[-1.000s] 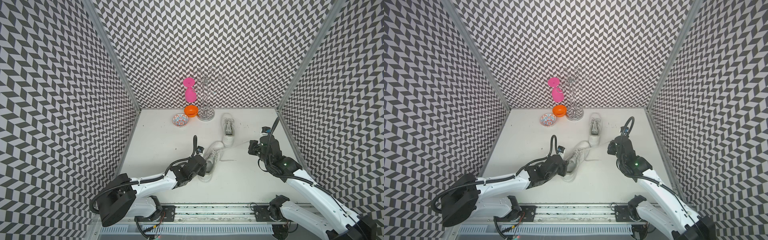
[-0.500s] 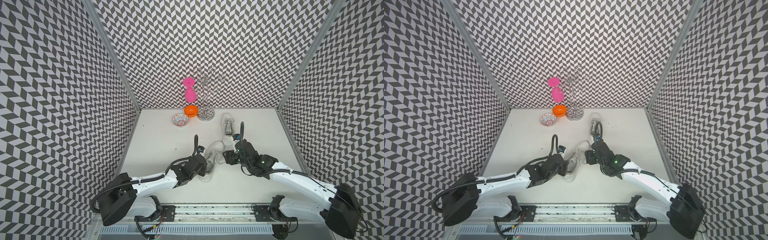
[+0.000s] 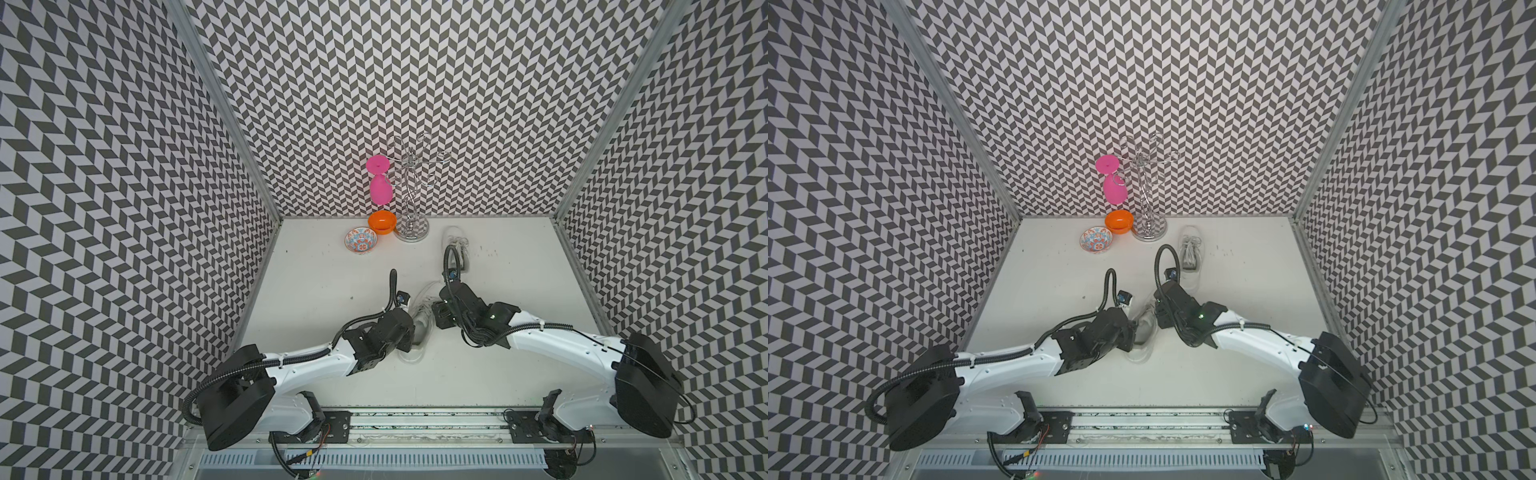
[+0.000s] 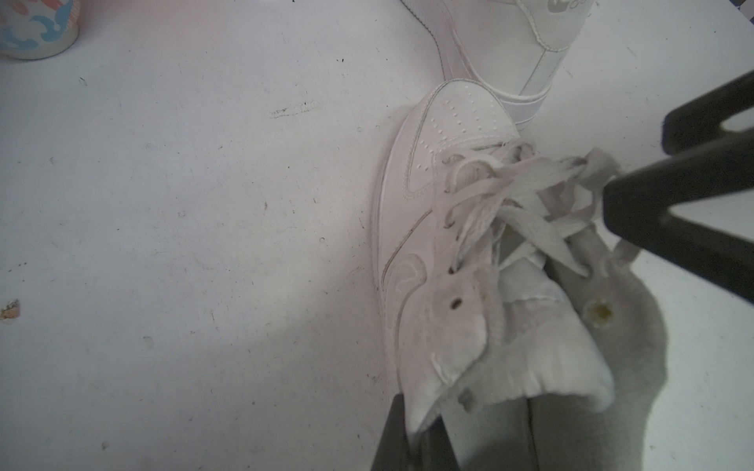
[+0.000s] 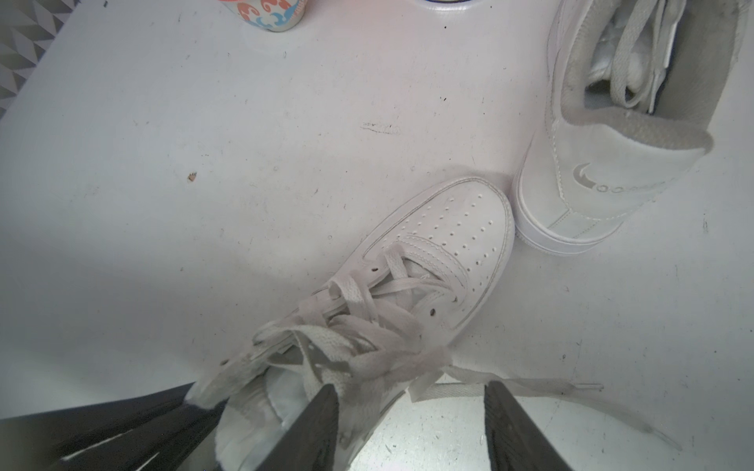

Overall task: Remove the insole from the shoe
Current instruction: Untie the shoelace on the shoe.

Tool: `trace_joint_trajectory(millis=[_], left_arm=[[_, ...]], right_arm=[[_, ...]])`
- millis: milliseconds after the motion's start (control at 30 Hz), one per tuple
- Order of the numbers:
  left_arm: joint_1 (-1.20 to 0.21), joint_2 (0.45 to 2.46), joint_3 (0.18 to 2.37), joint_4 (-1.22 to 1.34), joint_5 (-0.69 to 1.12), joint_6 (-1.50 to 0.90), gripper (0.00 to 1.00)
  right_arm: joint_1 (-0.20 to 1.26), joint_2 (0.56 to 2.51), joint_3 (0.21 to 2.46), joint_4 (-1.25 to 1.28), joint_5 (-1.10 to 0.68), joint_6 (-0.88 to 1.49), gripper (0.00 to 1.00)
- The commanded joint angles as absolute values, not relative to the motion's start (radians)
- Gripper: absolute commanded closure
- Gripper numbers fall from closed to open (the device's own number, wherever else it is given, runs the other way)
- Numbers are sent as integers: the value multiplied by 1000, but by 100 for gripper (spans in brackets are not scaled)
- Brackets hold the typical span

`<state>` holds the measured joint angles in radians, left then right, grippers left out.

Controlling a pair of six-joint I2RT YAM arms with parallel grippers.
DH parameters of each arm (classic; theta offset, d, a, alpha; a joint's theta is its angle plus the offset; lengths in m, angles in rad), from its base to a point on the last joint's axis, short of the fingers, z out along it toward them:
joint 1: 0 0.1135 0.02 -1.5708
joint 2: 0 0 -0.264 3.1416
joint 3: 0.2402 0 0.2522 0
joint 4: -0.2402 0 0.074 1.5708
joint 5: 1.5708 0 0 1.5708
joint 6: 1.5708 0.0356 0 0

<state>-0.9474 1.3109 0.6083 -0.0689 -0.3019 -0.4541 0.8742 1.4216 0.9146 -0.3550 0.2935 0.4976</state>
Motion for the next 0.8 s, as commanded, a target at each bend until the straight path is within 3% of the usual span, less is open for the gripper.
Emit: trace_joint_trajectory(millis=[0,133,300,767], left_arm=[[-936,1351,582,-106,-330,-468,100],[-937,1350,580,-101,-329,-471,100],[-937,1346,571,-100,-329,-475,100],[-938,1334,559,-97,-335,-480,100]], right_arm=[[885,1446,936,-338,317,506,42],[888,1476,950,-356,345,514,43],[888,1508,965,-395,428,535,51],[886,1579,964,-436,619,624,52]])
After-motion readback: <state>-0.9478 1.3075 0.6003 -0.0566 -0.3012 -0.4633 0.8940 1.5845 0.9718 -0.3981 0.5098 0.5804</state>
